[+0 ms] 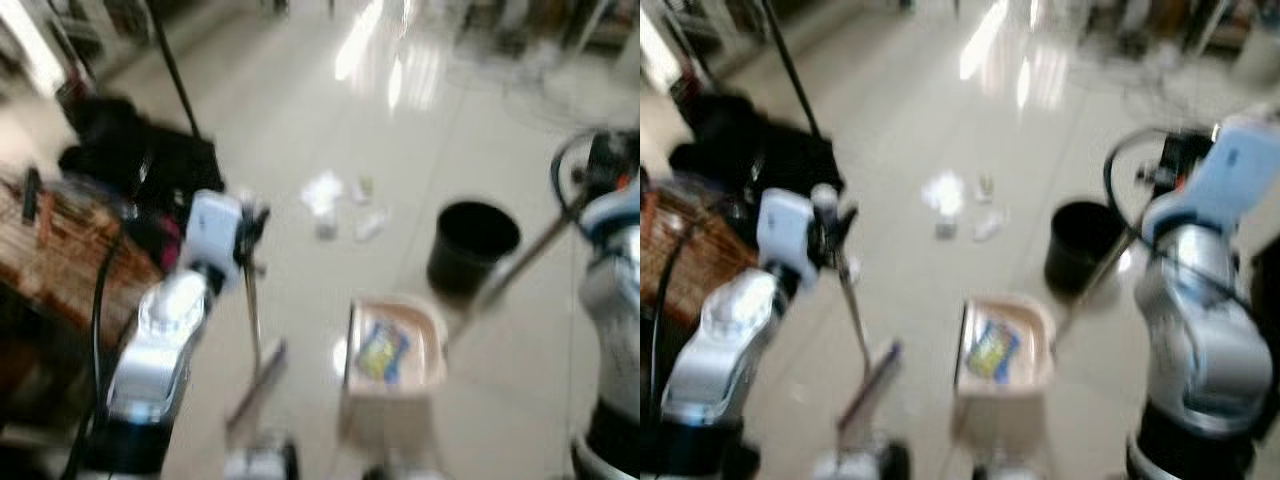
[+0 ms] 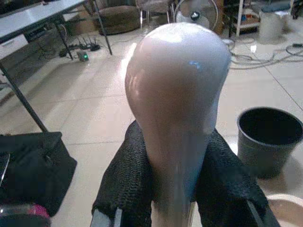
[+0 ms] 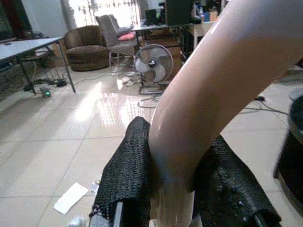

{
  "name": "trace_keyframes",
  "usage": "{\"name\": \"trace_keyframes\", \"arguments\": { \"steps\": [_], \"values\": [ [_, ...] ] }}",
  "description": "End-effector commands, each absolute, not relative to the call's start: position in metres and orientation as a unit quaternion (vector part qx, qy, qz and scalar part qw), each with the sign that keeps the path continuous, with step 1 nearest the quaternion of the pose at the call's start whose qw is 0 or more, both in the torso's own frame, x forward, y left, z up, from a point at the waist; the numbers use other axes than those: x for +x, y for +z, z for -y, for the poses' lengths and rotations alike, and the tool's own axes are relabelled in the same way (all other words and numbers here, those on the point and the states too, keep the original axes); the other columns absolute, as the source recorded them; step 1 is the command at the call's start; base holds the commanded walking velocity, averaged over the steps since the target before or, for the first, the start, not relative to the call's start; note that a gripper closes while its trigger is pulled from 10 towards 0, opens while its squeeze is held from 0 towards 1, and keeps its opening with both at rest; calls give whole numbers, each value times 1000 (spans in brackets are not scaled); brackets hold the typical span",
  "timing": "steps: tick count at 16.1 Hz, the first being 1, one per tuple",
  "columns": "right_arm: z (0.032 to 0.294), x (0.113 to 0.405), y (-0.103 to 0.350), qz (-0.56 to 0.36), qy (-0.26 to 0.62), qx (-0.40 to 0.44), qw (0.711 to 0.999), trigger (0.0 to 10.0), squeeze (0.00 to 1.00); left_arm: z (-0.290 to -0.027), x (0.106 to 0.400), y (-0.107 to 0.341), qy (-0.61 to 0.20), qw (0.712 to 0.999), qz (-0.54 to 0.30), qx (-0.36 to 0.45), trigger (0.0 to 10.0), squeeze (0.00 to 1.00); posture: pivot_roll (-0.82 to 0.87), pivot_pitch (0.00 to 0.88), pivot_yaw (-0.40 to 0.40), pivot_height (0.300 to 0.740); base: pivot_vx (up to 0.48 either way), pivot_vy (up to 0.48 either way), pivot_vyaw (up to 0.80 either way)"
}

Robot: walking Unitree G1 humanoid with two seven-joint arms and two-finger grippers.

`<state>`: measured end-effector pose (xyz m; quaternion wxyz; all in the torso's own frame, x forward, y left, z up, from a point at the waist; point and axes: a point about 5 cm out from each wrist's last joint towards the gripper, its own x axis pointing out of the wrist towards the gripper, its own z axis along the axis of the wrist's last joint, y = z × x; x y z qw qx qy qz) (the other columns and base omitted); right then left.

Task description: Sweep floor

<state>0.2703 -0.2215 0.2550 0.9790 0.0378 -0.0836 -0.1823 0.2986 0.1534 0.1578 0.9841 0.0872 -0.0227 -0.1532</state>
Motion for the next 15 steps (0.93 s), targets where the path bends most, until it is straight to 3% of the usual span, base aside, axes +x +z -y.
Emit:
{"name": "trace_keyframes", "arguments": {
  "steps": [1, 8, 13, 15],
  "values": [
    [215, 268, 270, 115, -157, 54, 979, 10000, 0, -161, 298, 164, -138, 985, 33, 99, 10000, 0, -91, 134, 27, 740, 364, 0, 0],
    [226, 268, 293, 142, -163, 59, 975, 10000, 0, -158, 303, 164, -136, 986, 32, 94, 10000, 0, -107, 128, 34, 740, 365, 0, 0],
    [234, 268, 307, 166, -162, 62, 971, 10000, 0, -152, 303, 162, -137, 986, 30, 86, 10000, 0, -98, 118, 42, 740, 363, 0, -748],
    [239, 269, 316, 181, -162, 75, 967, 10000, 0, -149, 302, 161, -141, 986, 30, 82, 10000, 0, -98, 112, 40, 740, 360, 0, 0]
  ]
}}
